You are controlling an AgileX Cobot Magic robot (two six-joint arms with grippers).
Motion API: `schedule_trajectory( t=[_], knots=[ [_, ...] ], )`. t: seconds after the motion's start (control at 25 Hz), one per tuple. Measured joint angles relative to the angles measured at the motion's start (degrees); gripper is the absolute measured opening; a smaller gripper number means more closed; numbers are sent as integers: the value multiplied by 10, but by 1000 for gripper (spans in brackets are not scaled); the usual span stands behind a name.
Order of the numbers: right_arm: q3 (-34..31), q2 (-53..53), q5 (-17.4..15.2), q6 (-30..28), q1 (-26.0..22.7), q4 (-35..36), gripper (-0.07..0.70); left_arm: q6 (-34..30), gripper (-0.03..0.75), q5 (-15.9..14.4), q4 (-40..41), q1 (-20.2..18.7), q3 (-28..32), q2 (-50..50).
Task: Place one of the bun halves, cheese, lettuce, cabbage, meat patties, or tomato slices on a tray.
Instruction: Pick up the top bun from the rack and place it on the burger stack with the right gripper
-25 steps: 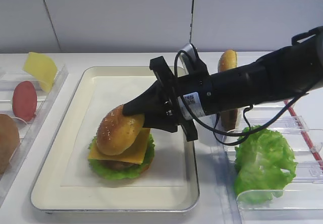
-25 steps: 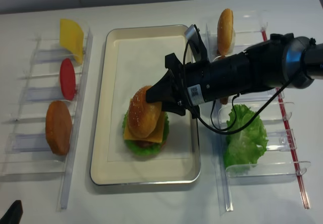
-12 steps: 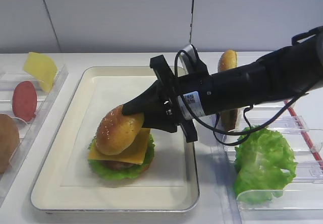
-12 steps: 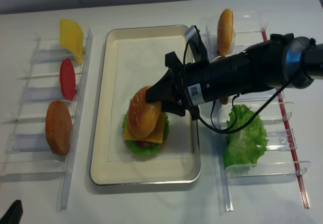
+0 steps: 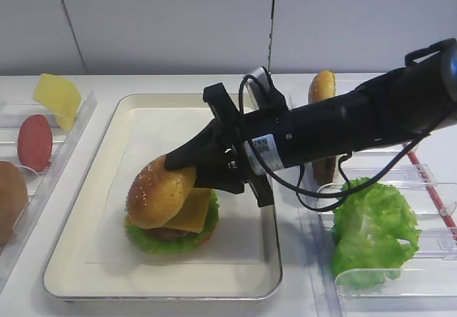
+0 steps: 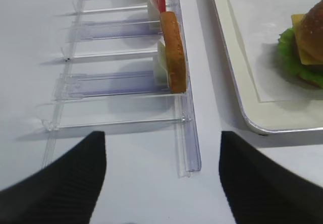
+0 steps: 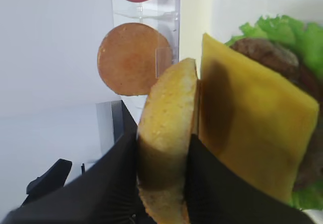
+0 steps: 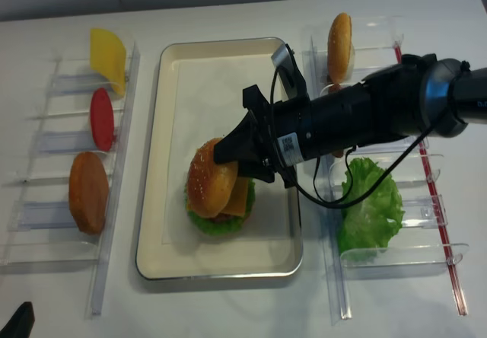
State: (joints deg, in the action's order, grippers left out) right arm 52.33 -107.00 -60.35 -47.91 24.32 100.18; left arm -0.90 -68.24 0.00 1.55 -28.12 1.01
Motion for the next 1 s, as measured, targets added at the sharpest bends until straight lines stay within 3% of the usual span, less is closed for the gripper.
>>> schedule_trajectory(
  t=[1.0],
  knots=[
    [0, 0, 8, -10, 0, 0, 267, 0, 449, 0, 0, 0, 0, 0]
  ],
)
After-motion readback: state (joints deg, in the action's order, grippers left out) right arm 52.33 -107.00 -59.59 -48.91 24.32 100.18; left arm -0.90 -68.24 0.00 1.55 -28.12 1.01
